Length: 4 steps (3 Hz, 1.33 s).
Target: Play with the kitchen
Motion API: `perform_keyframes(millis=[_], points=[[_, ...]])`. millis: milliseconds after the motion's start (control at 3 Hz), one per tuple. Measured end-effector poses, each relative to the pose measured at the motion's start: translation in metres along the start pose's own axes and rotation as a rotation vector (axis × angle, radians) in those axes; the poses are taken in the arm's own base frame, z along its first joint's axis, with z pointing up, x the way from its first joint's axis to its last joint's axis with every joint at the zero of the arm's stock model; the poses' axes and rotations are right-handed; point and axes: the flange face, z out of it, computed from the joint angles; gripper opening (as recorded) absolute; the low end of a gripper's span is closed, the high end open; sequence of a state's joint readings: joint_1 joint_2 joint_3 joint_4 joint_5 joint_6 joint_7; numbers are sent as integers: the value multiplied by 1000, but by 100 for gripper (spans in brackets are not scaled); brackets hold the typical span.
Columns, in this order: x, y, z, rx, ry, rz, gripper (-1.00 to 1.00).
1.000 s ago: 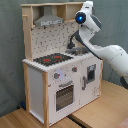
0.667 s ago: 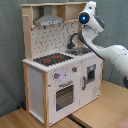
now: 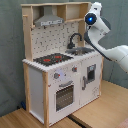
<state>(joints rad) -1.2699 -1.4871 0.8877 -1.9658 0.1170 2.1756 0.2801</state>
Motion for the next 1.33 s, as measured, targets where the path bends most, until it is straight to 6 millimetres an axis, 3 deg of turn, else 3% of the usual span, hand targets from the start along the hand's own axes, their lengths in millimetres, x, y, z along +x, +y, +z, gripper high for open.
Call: perform_keyframes(millis=[333, 667, 1000, 1333], points=[[3, -15, -16, 39, 82, -16, -100], [4, -17, -19, 43, 91, -18, 100], [8, -24, -29, 55, 117, -24, 100], [16, -56, -73, 100, 198, -60, 100]])
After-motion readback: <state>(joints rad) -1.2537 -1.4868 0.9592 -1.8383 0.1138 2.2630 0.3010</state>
